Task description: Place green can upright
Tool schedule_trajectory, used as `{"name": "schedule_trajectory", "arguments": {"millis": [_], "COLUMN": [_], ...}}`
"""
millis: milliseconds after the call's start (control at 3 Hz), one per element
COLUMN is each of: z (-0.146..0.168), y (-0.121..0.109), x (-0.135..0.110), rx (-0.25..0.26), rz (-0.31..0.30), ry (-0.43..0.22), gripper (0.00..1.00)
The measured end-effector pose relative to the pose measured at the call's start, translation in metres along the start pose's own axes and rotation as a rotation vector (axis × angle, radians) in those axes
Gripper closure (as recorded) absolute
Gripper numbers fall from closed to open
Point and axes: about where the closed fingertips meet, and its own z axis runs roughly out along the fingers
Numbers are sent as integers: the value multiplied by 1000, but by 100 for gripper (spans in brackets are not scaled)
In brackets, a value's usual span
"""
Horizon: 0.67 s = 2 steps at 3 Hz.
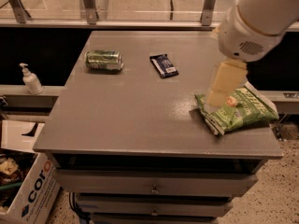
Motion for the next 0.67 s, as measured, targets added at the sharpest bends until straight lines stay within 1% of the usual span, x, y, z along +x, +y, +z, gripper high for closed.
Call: {"name": "schedule_trajectory", "arguments": {"millis": [333, 667], "z": [34, 65], "y": [-17, -38], "x": [-41, -72], "rx": [1, -14], "rz": [-21, -15], "ry": [-37, -71], "gripper": [0, 0]}}
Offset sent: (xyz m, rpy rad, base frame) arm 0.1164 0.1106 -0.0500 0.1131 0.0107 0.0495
